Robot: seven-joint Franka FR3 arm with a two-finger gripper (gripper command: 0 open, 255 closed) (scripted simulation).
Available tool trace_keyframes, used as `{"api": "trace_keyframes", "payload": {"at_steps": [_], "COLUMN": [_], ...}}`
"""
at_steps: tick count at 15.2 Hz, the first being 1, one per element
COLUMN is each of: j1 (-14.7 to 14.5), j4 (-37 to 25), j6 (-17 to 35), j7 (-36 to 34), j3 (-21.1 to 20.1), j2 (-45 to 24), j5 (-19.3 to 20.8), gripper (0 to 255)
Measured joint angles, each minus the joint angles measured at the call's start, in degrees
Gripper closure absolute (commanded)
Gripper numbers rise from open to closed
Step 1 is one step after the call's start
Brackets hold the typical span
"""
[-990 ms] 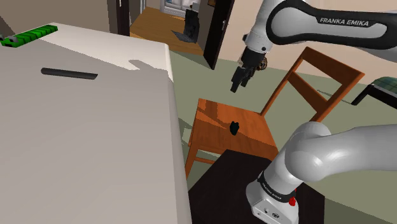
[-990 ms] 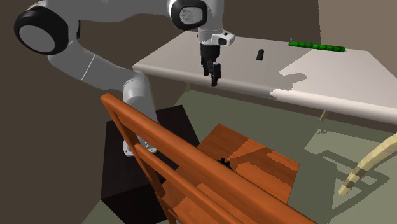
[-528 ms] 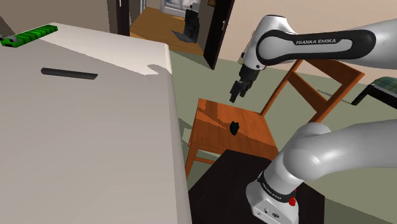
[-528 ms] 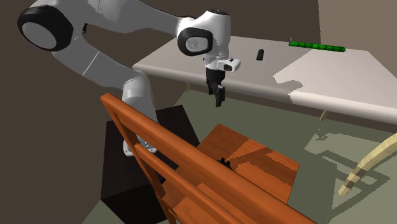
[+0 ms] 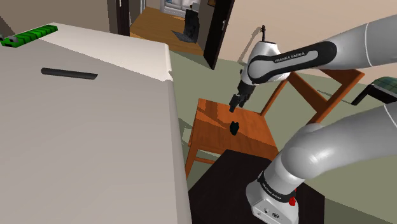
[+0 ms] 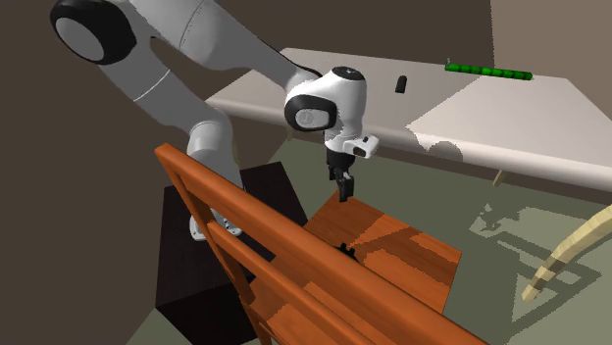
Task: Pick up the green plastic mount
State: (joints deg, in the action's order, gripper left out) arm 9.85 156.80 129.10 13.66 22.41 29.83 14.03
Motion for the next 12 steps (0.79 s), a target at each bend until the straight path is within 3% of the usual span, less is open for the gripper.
{"api": "trace_keyframes", "payload": {"at_steps": [7, 9, 12], "j1": [0.24, -0.68, -1.67], "j4": [-0.71, -1.81, -3.81], "j6": [14.39, 18.28, 23.23], "j7": [6.84, 10.08, 17.24], "j3": [8.33, 10.58, 12.95], "j2": [-15.48, -20.82, -28.96], "j5": [-1.94, -5.04, -12.95], "gripper": [0, 0, 0]}}
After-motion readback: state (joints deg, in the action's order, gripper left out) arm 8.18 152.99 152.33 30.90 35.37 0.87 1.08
